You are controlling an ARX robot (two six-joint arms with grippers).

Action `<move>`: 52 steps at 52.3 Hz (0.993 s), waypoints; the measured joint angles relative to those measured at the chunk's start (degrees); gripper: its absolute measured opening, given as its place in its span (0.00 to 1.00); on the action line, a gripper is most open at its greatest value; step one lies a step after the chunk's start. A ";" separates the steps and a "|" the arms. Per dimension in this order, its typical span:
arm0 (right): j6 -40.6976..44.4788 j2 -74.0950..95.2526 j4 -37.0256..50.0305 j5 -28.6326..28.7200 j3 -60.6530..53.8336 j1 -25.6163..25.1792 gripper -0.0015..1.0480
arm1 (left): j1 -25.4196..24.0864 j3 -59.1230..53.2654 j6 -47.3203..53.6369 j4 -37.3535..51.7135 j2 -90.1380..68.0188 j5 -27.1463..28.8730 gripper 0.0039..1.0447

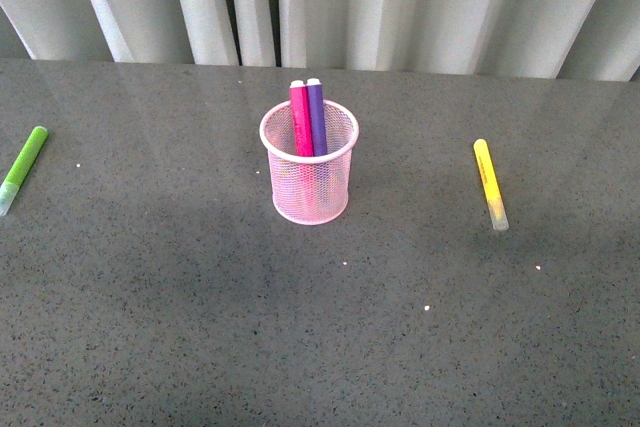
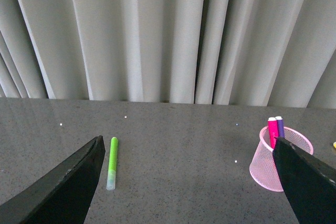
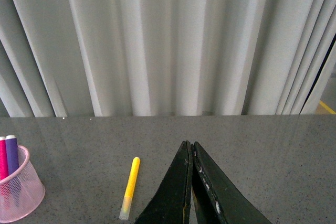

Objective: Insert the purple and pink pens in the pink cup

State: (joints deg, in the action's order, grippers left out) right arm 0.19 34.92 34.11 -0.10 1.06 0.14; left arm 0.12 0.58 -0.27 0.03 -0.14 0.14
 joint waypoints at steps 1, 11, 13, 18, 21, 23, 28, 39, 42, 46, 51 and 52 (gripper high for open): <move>0.00 -0.39 -0.35 0.00 0.00 0.00 0.03 | 0.00 0.00 0.00 0.00 0.00 0.00 0.94; 0.00 -6.54 -6.01 0.00 -0.04 0.00 0.03 | 0.00 0.00 -0.02 0.00 0.00 -0.02 0.94; 0.00 -7.87 -7.23 0.00 -0.04 0.00 0.03 | 0.00 0.00 0.00 0.00 0.00 -0.02 0.94; 0.00 -10.32 -9.55 0.00 -0.07 0.00 0.03 | 0.00 0.00 0.00 0.00 0.00 -0.02 0.94; 0.00 -11.72 -10.91 0.00 -0.07 0.00 0.03 | 0.00 0.00 0.00 0.00 0.00 0.00 0.94; 0.00 -12.81 -11.93 0.00 -0.07 0.00 0.03 | 0.00 0.00 -0.02 0.00 0.00 0.00 0.94; 0.00 -15.08 -14.16 0.00 -0.07 0.00 0.03 | 0.00 0.00 0.00 0.00 0.00 0.00 0.94; 0.00 -19.80 -18.80 0.00 -0.07 0.00 0.03 | 0.00 0.00 0.00 0.00 0.00 0.00 0.94; 0.00 -21.22 -20.22 0.00 -0.07 0.00 0.03 | 0.00 0.00 0.00 0.00 0.00 -0.02 0.94; 0.00 -22.49 -21.49 -0.02 -0.07 0.00 0.03 | 0.00 0.00 -0.02 0.00 0.00 -0.02 0.94; 0.00 -23.65 -22.64 0.00 -0.07 0.00 0.03 | 0.00 0.00 -0.02 0.00 0.00 0.00 0.94; 0.00 -24.06 -23.04 0.00 -0.07 0.00 0.03 | 0.00 0.00 -0.02 0.00 0.00 0.00 0.94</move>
State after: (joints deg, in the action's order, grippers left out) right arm 0.19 10.85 11.07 -0.10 0.99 0.14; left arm 0.12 0.58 -0.30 0.03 -0.14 0.14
